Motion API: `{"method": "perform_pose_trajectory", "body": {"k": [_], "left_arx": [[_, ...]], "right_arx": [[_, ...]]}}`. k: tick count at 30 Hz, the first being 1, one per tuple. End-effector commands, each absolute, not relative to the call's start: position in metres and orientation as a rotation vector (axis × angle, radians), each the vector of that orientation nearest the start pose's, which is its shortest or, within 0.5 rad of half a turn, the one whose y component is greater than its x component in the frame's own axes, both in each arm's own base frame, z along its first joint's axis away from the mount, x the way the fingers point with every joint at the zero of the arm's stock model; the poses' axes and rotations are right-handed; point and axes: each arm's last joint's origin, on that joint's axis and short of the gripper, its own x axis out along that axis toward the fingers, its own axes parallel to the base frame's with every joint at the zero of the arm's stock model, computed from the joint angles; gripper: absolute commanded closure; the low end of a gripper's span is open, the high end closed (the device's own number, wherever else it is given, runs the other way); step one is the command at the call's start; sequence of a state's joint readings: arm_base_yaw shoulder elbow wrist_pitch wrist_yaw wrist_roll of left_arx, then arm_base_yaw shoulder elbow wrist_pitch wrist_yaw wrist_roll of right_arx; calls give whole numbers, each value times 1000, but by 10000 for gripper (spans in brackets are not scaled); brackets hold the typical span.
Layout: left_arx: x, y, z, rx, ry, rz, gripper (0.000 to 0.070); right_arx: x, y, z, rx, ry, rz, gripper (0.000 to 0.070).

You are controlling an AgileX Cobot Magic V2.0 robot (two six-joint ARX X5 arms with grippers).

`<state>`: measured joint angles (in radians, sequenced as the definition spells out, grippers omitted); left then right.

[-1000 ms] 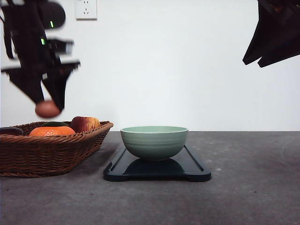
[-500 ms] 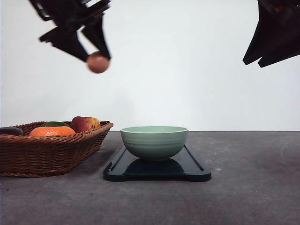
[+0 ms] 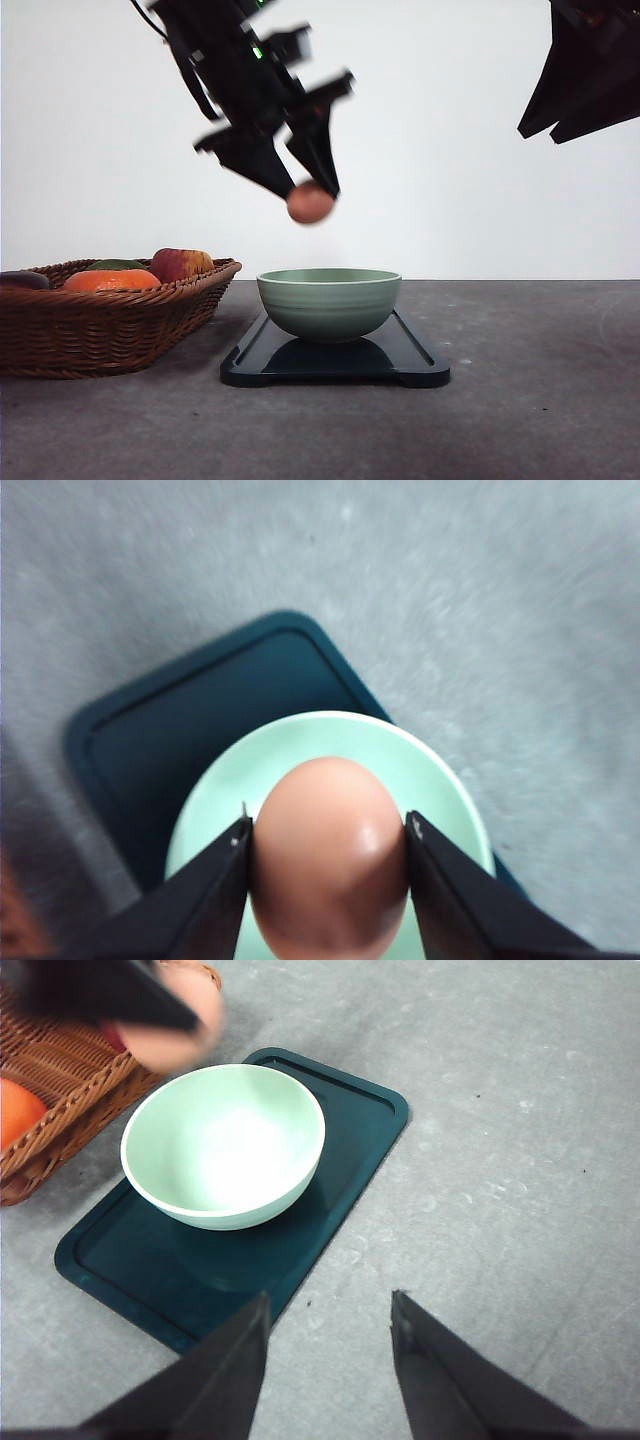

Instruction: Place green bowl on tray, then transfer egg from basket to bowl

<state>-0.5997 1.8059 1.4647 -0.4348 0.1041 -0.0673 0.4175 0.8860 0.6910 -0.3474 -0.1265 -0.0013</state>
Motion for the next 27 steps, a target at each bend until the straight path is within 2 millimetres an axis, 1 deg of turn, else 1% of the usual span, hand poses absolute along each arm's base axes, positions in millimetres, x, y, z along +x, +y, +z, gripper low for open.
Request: {"method": "perform_pose_trajectory", "body": {"k": [1, 7, 13, 16, 20, 22, 25, 27], "left_arx": [[333, -241, 260, 150, 781, -641, 513], [339, -260, 225, 185, 826, -644, 513], [341, -269, 199, 243, 867, -593, 512], [343, -270, 188, 258, 892, -591, 512], [343, -271, 182, 265, 911, -589, 508], [342, -273, 182, 267, 908, -594, 477], [341, -274, 183, 265, 910, -596, 357], [340, -274, 183, 268, 915, -597, 322]], "right_arx": [[172, 81, 270, -82, 538, 531, 462], [171, 81, 270, -82, 538, 531, 462], [171, 81, 270, -82, 538, 531, 462], [171, 81, 270, -82, 538, 531, 462], [171, 81, 270, -82, 538, 531, 462], [171, 81, 270, -82, 538, 531, 462], [171, 81, 270, -82, 538, 531, 462], [171, 81, 270, -82, 539, 531, 462]]}}
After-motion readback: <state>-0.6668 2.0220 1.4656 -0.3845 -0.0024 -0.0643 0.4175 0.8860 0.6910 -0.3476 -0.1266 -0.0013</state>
